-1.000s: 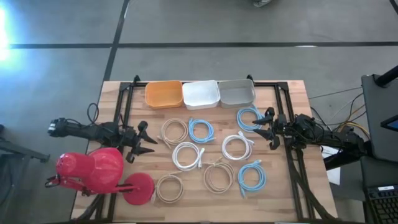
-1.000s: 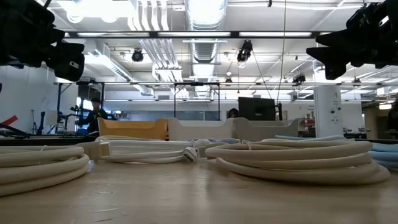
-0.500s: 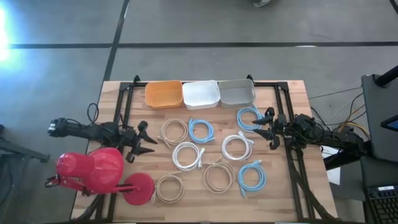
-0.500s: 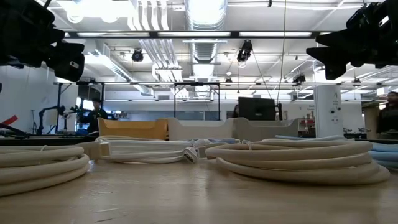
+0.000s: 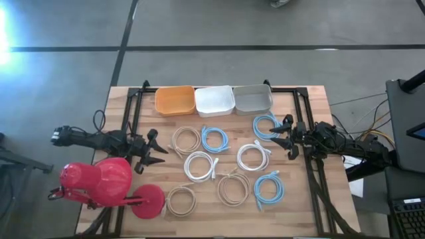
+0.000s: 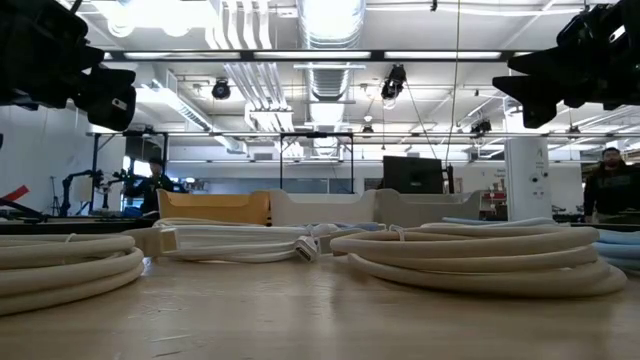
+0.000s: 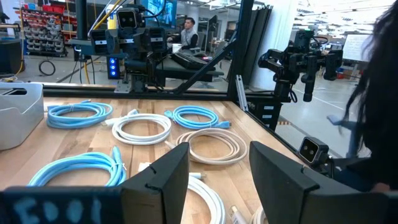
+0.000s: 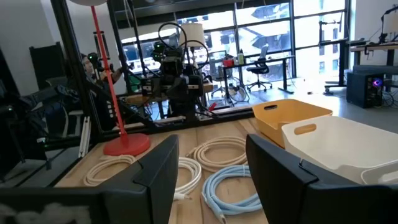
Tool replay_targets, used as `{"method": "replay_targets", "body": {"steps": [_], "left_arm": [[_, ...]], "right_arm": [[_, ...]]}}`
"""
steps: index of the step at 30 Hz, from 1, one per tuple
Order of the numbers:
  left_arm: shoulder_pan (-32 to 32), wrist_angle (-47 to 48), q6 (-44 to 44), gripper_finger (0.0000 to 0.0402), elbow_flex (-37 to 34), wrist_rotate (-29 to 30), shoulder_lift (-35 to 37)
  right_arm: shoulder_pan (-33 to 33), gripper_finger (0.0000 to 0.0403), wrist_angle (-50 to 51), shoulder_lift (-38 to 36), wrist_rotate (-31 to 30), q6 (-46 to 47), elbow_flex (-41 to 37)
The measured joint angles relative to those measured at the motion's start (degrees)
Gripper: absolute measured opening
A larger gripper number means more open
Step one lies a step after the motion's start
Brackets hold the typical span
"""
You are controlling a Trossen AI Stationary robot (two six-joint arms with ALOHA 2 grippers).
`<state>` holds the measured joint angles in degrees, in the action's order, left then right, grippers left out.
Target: Sort HDMI cables
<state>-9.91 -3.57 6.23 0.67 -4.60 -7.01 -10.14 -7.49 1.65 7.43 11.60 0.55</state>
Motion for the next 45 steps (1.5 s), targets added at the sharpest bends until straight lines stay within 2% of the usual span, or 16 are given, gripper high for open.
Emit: {"method": "replay_targets", "body": {"steps": [14,21,26,29,33,40,45], "left_arm": [[0.00,0.03,0.03,0.0177,0.00,-0.13,0.00],[0.00,0.72,5.54,0.0177,0.00,-5.41,0.02],[0.00,0.70,7.58,0.0177,0.00,-5.88,0.04],[0.00,0.79,5.84,0.0177,0.00,-5.76,0.04],[0.04,0.72,-0.16,0.0177,0.01,0.71,0.04],[0.04,-2.33,-2.09,0.0177,0.02,17.51,0.09],[0.04,-4.18,-5.35,0.0177,0.00,25.77,0.09]], "right_arm": [[0.01,0.0183,-0.01,0.00,0.00,0.00,-0.01],[0.00,0.0183,0.11,-0.01,0.00,0.58,0.01],[0.01,0.0183,0.00,-0.02,0.01,0.20,0.01],[0.00,0.0183,-0.46,-0.01,-0.01,-0.04,0.01],[-0.01,0.0183,-1.08,-0.01,0.01,0.24,0.01],[-0.01,0.0183,-3.95,0.00,-0.01,-0.24,0.01],[0.00,0.0183,-5.45,-0.02,-0.87,-0.26,0.01]]}}
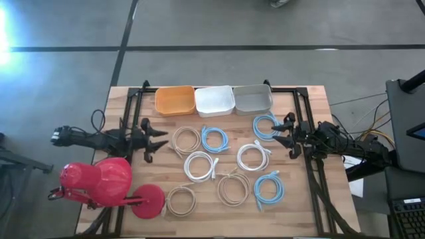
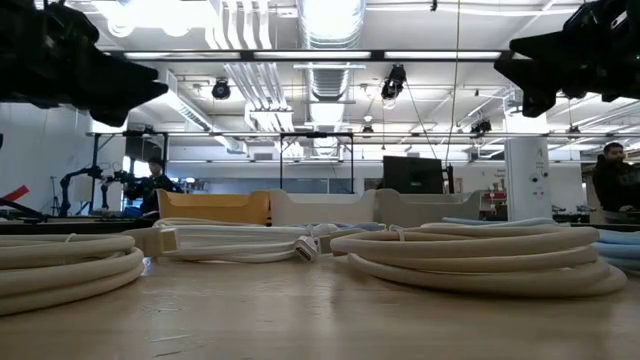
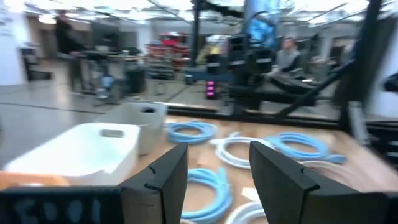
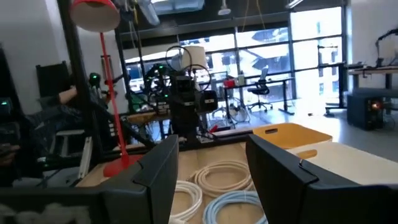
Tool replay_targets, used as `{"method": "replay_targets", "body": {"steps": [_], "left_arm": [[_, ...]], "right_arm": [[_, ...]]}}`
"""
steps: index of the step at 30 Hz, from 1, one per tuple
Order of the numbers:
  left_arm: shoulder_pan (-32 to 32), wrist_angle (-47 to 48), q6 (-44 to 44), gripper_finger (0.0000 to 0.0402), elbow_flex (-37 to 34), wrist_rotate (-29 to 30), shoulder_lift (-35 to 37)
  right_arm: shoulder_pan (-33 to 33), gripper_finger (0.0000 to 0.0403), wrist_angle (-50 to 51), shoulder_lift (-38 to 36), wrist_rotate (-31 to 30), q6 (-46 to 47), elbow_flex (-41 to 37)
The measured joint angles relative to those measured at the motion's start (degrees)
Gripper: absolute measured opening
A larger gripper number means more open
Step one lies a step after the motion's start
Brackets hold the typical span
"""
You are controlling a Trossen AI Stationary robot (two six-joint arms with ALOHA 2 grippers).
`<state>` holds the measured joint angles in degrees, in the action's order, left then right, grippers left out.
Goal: Sort HDMI cables
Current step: Put the brown hdmi cable into the yellow bin
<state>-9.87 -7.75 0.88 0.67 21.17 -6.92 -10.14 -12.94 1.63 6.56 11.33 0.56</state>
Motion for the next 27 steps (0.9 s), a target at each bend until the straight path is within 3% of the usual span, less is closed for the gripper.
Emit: {"method": "replay_targets", "body": {"steps": [3,7,11,14,20,27], "left_arm": [[0.00,-0.28,-0.27,0.0177,0.02,4.66,-0.04],[0.00,-1.41,-0.16,0.0177,0.00,13.14,-0.07],[0.13,-3.10,4.84,0.0177,0.04,14.86,-0.20],[0.58,-2.89,8.42,0.0177,0.52,14.92,-1.34],[3.17,-1.21,17.76,0.0177,3.70,15.38,-7.27],[4.60,13.78,27.05,0.0177,13.25,15.35,-20.55]], "right_arm": [[-0.02,0.0183,-0.10,0.00,-6.82,-0.25,0.00],[-0.02,0.0183,-0.11,0.00,-23.80,-4.16,0.00],[-0.06,0.0183,-0.15,0.02,-37.33,0.74,0.00],[-0.06,0.0183,-1.53,0.14,-37.28,2.12,0.00],[-0.02,0.0183,-12.06,3.82,-27.27,1.57,0.00],[-0.02,0.0183,-16.58,13.32,-27.33,3.89,0.57]]}}
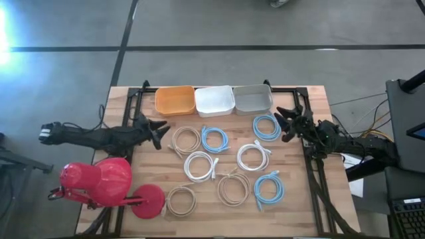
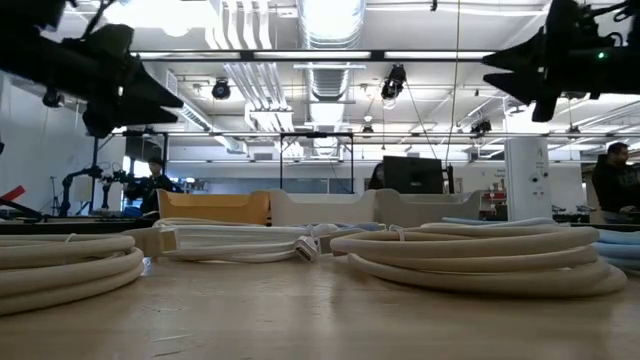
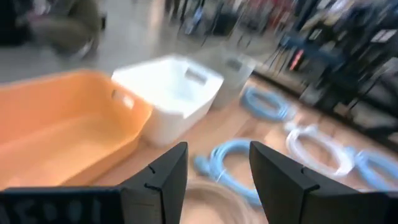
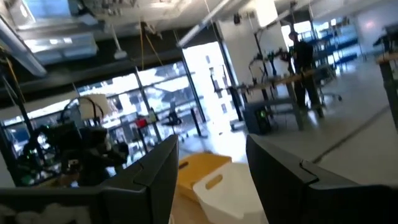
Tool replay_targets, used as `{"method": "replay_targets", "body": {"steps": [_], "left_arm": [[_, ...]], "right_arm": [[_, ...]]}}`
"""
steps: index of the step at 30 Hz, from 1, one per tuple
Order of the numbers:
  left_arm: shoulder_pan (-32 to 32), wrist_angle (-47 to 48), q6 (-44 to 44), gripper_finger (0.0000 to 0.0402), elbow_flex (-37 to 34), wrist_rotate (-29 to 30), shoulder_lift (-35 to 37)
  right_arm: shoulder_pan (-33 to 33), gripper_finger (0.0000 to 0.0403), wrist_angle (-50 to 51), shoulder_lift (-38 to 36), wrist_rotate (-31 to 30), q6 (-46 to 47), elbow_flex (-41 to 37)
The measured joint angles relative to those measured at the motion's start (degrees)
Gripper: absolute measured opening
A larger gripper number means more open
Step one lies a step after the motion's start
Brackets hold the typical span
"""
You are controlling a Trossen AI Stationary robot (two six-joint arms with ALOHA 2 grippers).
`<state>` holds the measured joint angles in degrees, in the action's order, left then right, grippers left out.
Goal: Sort HDMI cables
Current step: Put the brown hdmi cable into the yellow bin
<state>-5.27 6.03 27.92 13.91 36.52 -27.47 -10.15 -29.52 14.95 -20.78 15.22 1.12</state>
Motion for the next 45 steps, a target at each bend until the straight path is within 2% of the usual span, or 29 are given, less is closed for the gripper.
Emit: {"method": "replay_targets", "body": {"steps": [7,16,34,39,45], "left_arm": [[0.04,10.47,5.06,0.0177,8.36,-2.45,-14.64],[1.13,12.09,12.70,0.0177,11.94,-4.27,-29.27],[3.43,10.17,22.27,0.0172,12.15,-5.89,-46.24],[3.72,9.33,24.06,0.0125,12.29,-6.43,-49.70],[3.80,9.08,24.40,0.0016,12.56,-6.13,-50.10]], "right_arm": [[0.00,0.0183,0.18,10.74,-0.11,1.06,4.96],[-0.04,0.0183,0.60,23.48,-0.17,0.24,12.38],[0.00,0.0183,0.70,46.97,-0.22,0.73,23.12],[0.00,0.0183,0.70,52.67,-0.24,0.65,26.37],[0.00,0.0183,0.70,58.05,-0.26,-2.18,30.18]]}}
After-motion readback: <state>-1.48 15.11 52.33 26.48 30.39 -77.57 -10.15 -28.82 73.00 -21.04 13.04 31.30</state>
